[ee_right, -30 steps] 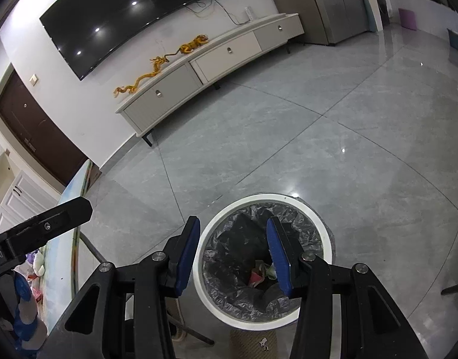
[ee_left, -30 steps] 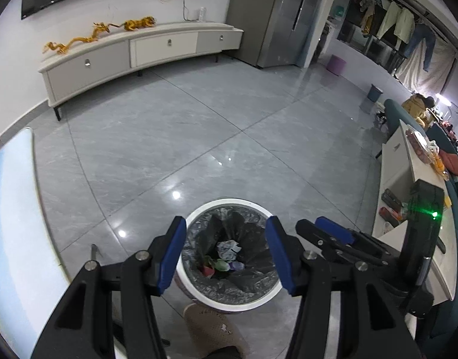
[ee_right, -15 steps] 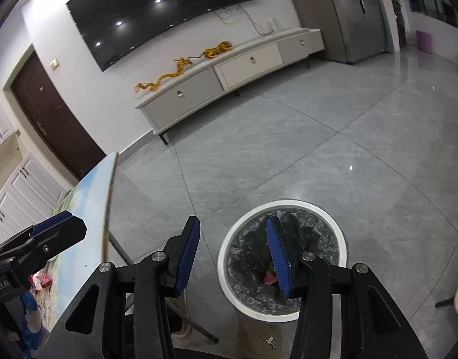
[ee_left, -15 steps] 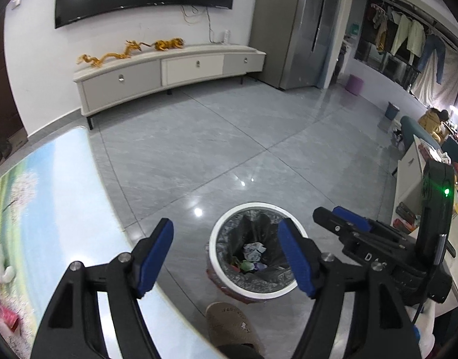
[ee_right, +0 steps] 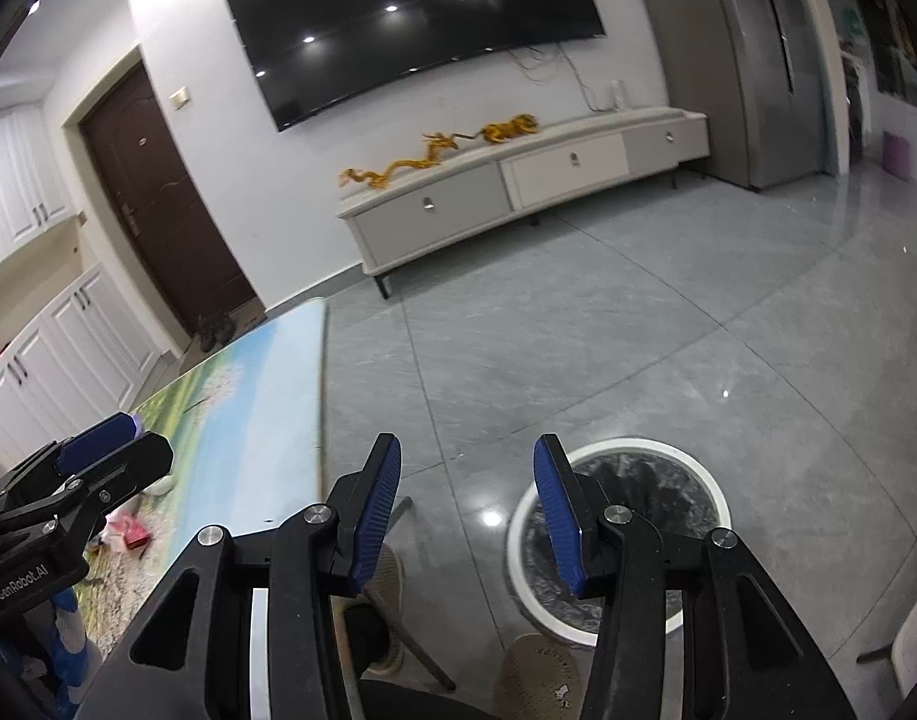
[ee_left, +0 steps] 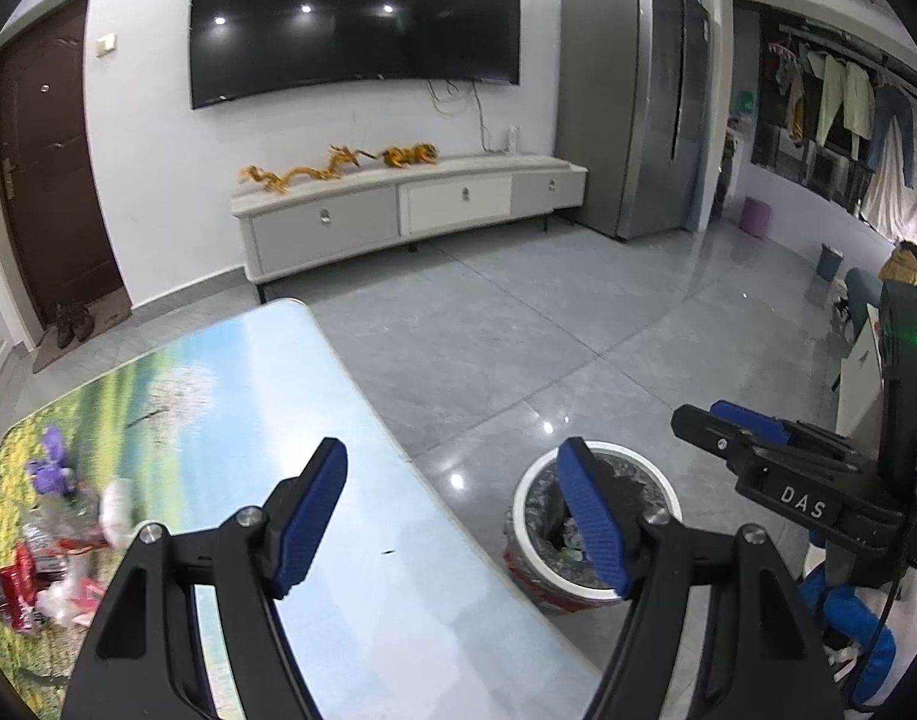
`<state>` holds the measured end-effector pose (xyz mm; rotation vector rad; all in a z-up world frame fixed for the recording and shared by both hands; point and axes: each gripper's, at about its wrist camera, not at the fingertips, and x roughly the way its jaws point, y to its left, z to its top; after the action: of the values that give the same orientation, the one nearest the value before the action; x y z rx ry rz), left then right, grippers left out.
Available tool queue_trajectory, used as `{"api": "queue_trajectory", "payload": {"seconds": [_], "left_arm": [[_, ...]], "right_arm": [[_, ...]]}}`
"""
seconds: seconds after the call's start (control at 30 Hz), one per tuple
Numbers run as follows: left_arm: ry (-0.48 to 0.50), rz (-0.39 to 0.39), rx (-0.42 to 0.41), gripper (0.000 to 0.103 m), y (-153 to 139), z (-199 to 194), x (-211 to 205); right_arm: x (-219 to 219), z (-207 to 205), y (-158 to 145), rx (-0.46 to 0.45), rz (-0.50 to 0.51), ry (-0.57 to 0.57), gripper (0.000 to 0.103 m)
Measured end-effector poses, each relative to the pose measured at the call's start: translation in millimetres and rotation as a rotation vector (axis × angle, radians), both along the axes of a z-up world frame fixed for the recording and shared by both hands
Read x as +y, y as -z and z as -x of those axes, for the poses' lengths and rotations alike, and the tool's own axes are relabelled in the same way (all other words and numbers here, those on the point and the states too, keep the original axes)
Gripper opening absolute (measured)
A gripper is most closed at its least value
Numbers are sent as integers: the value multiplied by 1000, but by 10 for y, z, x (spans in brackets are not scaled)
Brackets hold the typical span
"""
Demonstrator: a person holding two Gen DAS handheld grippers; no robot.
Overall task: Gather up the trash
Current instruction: 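Move both tools back over the trash pile on the table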
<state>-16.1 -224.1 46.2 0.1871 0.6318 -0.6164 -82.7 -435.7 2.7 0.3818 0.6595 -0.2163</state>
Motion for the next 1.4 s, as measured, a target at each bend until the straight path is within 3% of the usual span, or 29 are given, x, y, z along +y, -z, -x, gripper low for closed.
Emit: {"api": "queue_trajectory", "payload": {"seconds": [0.5, 0.8, 0.97, 1.17, 1.4], "left_arm": [[-156, 112, -119, 71, -210, 69, 1205], [-299, 130, -56, 71, 38, -126, 2247], [-444, 114, -48, 71, 194, -253, 3017], [-590, 80, 24, 71, 483, -410, 3764], [-621, 109, 91, 76, 697, -648, 4085]], "right_arm": [[921, -138, -525, -37, 128, -122, 46], [1561, -369, -618, -28, 165, -254, 50], [1961, -537, -576, -17, 159, -351, 53], [2400, -805, -379, 29, 139, -489, 54], [2974, -1103, -67, 104, 106, -684, 56]]}}
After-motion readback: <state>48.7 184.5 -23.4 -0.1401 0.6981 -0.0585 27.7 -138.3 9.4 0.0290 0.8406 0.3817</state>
